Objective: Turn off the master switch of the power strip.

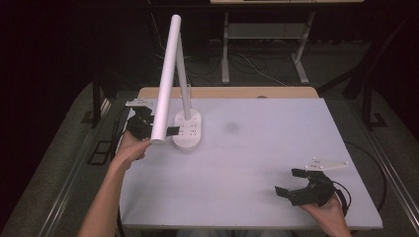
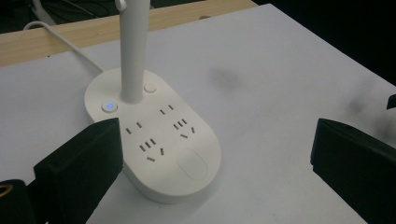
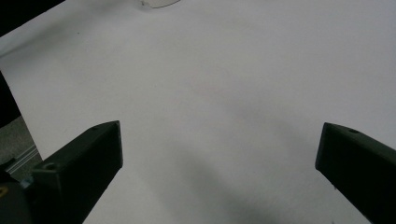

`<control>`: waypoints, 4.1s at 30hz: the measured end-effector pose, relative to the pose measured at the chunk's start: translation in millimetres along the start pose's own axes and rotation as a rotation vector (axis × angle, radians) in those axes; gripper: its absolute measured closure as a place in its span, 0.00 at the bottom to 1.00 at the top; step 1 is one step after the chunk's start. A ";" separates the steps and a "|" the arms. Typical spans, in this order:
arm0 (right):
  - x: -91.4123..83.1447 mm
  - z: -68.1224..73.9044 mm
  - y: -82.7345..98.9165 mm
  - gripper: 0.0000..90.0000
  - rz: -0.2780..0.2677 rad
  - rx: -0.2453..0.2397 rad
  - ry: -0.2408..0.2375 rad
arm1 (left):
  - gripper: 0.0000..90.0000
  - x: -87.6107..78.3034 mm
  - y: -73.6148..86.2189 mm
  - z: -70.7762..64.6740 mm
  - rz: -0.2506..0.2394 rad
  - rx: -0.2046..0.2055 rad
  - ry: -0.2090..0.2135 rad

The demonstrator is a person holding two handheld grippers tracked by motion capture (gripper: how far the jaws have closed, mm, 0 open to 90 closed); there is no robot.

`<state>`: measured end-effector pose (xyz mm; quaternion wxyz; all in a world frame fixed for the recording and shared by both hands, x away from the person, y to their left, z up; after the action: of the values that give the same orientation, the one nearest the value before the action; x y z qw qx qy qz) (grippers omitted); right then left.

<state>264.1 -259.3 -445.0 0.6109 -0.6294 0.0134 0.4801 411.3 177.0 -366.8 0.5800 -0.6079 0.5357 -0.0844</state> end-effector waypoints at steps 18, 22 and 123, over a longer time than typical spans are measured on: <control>-0.1 -0.8 0.5 0.00 0.002 -0.002 0.000 | 0.04 10.7 -12.5 21.7 0.020 -0.014 -0.032; -0.3 -0.6 0.5 0.00 0.000 -0.003 -0.001 | 0.05 15.0 -13.1 29.4 0.039 -0.004 -0.043; -0.4 -3.0 2.9 0.00 0.015 -0.003 -0.004 | 1.00 91.5 5.9 96.4 -0.019 -0.295 -0.154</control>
<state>264.0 -262.6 -447.6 0.6063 -0.6292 0.0163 0.4860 515.6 169.2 -449.1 0.5229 -0.6960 0.4907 0.0366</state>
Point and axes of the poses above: each handheld gripper's, and its own axes: x roughly forward along the jaws, y roughly out of its underside, z roughly to its left, the point moved 4 cm from there along x, roughly forward along the jaws, and after that the axes turned 6 degrees about y, right-handed, at the moved point
